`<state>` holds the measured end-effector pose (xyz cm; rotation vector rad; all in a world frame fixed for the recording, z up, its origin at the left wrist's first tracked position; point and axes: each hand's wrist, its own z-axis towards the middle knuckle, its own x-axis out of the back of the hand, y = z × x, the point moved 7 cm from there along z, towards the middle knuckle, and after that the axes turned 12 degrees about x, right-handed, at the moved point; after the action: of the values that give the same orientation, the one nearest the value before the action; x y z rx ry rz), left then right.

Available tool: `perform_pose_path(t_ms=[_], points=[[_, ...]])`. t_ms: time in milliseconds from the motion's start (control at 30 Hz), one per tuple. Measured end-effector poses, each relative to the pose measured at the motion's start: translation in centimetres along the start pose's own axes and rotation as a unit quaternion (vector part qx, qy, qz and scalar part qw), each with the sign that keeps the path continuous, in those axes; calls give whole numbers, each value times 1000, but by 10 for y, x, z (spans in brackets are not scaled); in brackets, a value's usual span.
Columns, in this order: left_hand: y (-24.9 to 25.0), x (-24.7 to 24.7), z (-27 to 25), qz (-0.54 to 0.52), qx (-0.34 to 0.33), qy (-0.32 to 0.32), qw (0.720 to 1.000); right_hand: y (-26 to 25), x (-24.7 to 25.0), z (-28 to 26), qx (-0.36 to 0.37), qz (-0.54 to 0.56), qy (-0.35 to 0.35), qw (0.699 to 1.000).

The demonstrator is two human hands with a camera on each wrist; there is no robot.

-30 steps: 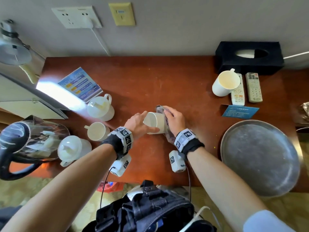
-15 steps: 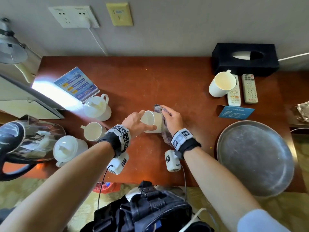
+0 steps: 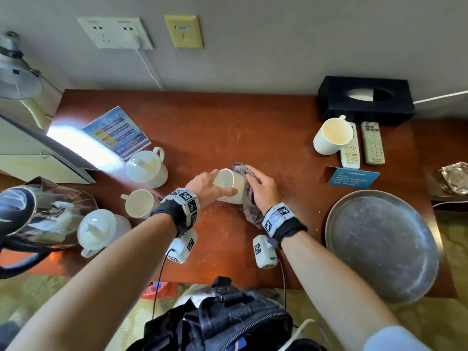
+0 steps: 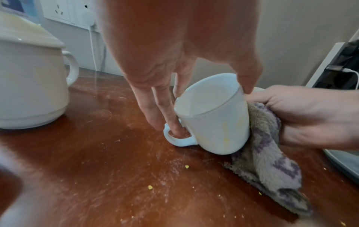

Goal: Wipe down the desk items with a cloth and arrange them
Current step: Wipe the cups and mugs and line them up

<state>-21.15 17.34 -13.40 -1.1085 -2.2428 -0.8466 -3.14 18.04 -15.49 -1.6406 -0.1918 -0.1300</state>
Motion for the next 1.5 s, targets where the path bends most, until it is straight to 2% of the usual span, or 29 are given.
perform_pose_path(t_ms=[67, 200, 333, 467, 600, 733, 833, 900, 1000, 1067, 1133, 1200, 1367, 1433, 1500], points=[[0, 0, 1, -4, -4, 3, 1000, -3, -1, 3, -3, -8, -5, 1000], [3, 4, 1, -9, -10, -3, 1000, -11, -2, -14, 35, -18, -24, 999], [4, 3, 3, 16, -30, -41, 999, -2, 1, -4, 9, 8, -30, 999], [5, 2, 0, -3, -45, -13, 999, 0, 1, 8, -14, 19, -16, 1000], [2, 0, 0, -17, -27, 17, 999, -17, -3, -5, 29, 29, -8, 999], [-8, -4, -1, -91, 7, 7, 996, -27, -20, -19, 97, 29, -36, 994], [-12, -6, -2, -137, 22, 3, 990, -25, -24, -10, 107, 19, -35, 993], [-13, -8, -3, -149, 25, 2, 989, -19, -21, 0, 86, 0, -20, 996], [-16, -9, -1, -147, 23, 0, 989, 6, -9, 17, -3, -1, 18, 1000], [-16, -9, 0, -141, 22, 4, 990, 13, -4, 19, -32, -23, 19, 999], [-16, -9, 2, -142, 26, 1, 989, 8, -3, 14, -8, -44, 20, 999], [-17, -9, 4, -154, 31, -1, 988, -7, -6, 6, 47, -53, 19, 997], [-24, -13, 5, -205, 43, -3, 978, -34, -29, -7, 204, -75, -45, 975], [-22, -13, 2, -211, 39, -10, 977, -32, -29, -4, 203, -80, -53, 975], [-20, -13, -1, -202, 31, -14, 979, -24, -24, 6, 152, -82, -48, 984]])
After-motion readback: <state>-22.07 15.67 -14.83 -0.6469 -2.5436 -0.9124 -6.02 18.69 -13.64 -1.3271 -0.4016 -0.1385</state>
